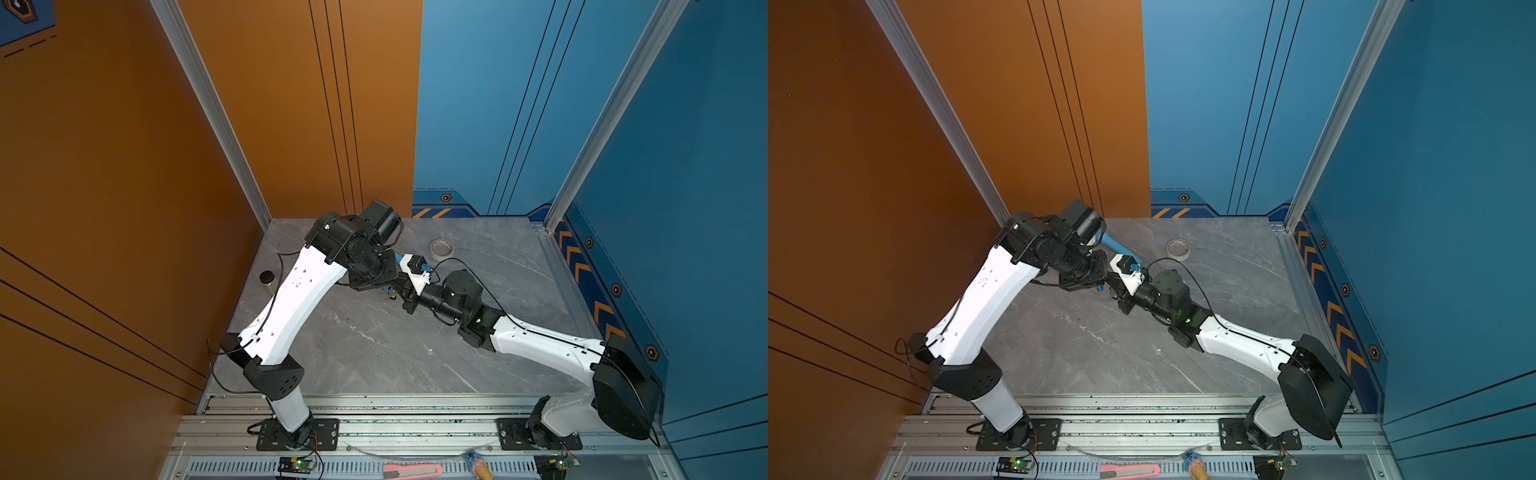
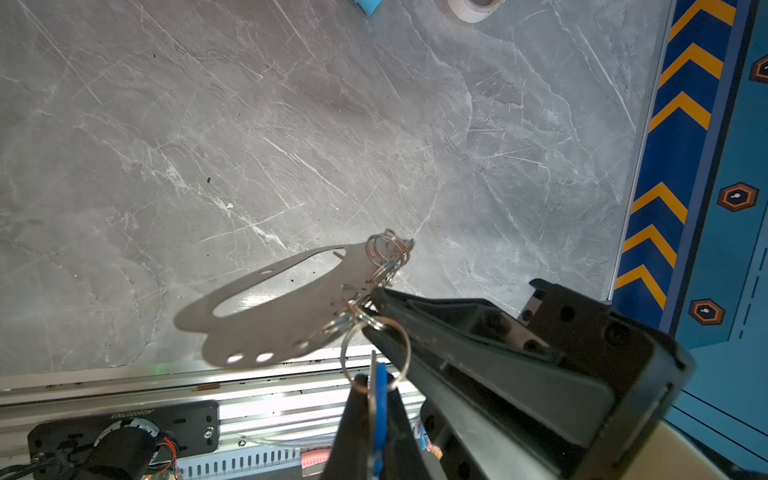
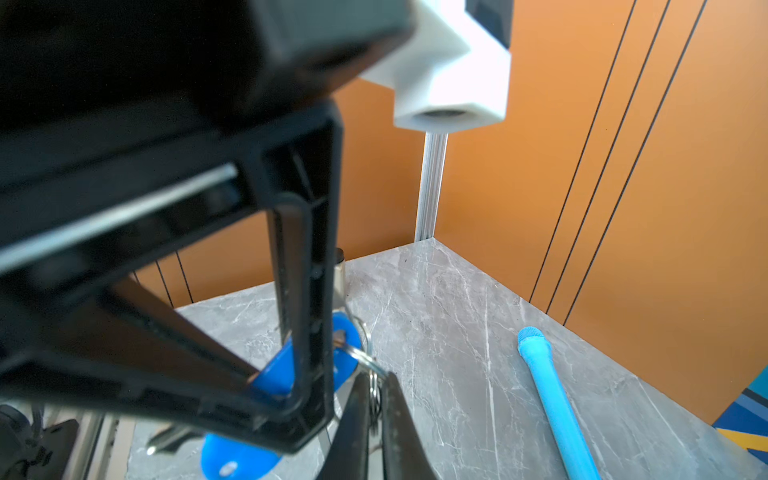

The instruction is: Remove the keys from the keyring

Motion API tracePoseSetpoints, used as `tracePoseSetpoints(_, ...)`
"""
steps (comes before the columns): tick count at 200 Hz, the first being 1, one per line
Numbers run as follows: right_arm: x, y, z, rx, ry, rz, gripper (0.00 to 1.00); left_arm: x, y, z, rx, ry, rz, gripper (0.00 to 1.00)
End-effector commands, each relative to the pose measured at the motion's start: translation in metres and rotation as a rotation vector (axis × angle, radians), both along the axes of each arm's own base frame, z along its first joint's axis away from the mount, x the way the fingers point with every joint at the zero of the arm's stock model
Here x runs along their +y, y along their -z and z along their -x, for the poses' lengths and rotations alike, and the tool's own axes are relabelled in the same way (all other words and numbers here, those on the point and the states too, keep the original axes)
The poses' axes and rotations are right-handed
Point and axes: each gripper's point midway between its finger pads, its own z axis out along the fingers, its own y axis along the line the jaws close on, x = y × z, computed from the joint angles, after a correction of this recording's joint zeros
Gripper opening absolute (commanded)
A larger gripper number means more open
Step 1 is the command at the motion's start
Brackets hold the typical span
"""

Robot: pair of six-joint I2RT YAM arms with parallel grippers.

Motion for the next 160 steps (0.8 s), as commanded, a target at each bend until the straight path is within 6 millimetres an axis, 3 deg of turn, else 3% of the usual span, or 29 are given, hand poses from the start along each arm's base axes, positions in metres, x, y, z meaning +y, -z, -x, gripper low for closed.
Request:
tracePoseSetpoints(1, 0.001, -0.011, 0.001, -0.03, -0.018, -0.004, 0.06, 0.009, -0.016, 0.005, -0.034, 0.009, 0.025, 0.0)
tracePoseSetpoints(85, 0.001, -0.003, 0.013, -0.102, -0.026, 0.102, 0.0, 0.026, -0.023, -0.006, -0.052, -0.023, 0.036, 0.0)
tracePoseSetpoints(122, -0.005, 0.01, 0.006, -0.168, 0.088, 0.214, 0.0, 0.026, -0.032, -0.006, -0.088, 0.004, 0.041, 0.0)
tracePoseSetpoints(160, -0.015, 0.003, -0.003, -0.225, 0.207, 0.21, 0.0, 0.032, -0.03, -0.001, -0.09, 0.001, 0.021, 0.0)
